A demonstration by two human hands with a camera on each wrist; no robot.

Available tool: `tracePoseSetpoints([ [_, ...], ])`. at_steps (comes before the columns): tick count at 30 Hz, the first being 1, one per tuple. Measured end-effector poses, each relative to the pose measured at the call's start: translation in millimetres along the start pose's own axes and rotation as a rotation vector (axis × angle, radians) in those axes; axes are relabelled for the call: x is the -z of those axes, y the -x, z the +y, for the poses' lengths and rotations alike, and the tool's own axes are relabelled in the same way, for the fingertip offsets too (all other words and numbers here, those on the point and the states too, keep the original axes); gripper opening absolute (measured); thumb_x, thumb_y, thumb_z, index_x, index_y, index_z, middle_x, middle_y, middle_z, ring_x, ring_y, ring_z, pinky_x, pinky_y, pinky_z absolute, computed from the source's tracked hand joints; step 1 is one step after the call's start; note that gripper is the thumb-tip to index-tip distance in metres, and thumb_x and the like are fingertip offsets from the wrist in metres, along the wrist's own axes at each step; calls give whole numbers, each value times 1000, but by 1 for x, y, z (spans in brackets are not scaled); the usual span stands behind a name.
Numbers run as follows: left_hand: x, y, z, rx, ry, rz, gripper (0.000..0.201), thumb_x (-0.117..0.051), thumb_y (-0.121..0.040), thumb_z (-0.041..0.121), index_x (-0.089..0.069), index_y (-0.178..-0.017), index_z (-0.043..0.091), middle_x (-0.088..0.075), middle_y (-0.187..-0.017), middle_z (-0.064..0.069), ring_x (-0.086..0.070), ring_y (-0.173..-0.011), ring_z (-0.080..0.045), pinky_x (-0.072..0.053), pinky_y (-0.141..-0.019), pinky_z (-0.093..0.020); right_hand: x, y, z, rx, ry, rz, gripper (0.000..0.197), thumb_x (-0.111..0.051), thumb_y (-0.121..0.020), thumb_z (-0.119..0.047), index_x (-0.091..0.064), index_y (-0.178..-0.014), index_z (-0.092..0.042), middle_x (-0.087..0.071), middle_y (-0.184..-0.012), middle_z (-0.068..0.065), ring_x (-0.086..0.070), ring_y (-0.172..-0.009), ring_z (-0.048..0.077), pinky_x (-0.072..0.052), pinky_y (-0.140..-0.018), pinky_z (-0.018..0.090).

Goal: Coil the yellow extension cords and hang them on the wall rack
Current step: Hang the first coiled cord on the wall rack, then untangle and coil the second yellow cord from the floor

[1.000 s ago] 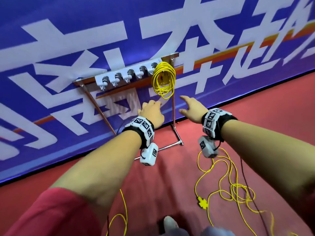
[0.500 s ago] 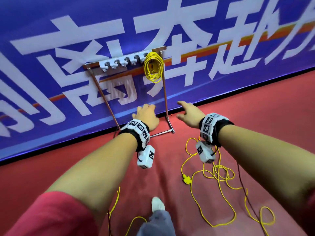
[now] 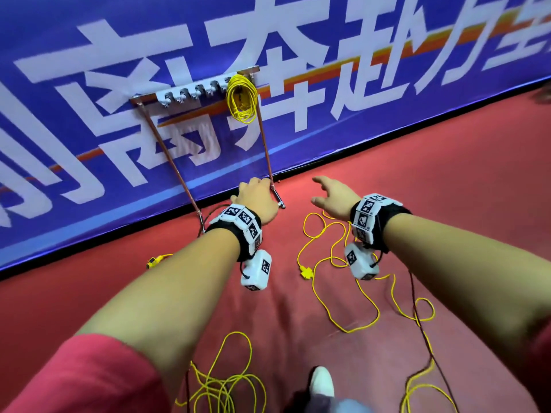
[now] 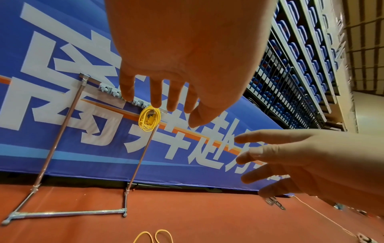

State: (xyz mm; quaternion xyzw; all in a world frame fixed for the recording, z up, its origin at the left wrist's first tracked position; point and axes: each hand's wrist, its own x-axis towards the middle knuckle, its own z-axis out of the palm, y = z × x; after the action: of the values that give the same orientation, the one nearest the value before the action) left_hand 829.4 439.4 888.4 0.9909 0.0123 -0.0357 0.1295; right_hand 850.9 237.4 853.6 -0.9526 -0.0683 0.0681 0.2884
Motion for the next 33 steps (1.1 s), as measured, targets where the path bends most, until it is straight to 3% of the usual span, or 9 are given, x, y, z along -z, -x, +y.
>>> tracePoseSetpoints([
  [9,-40,139,3,21,36,-97,56,-58,-86,26,-45,-140,26,-44,-142,-3,-37,-131,-31,-36,-103,-51,-26,138,13,-53,53,-60,64,-62,-92,-30,-36,-148,-14,-50,-141,21,-49,-129,33,-39,-105,38],
  [17,-29,223,33,52,13,-21,52,-57,-85,25,-48,-136,21,-47,-136,-5,-41,-126,-31,-38,-99,-48,-6,229,28,-29,4,-34,63,-62,-93,-29,-37,-148,-13,-48,-143,19,-47,-131,31,-37,-105,34],
  [28,-98,398,143,125,141,-8,51,-56,-87,28,-49,-137,23,-47,-139,-6,-43,-128,-32,-39,-102,-48,16,411,130,-17,-64,-39,61,-62,-93,-29,-37,-148,-14,-51,-141,18,-49,-129,31,-37,-104,33],
  [33,-153,470,197,152,178,-89,44,-56,-88,30,-53,-131,21,-50,-132,-8,-46,-125,-34,-40,-103,-49,12,508,198,-120,-81,-74,60,-62,-93,-31,-39,-147,-16,-53,-138,17,-50,-127,31,-39,-104,35],
])
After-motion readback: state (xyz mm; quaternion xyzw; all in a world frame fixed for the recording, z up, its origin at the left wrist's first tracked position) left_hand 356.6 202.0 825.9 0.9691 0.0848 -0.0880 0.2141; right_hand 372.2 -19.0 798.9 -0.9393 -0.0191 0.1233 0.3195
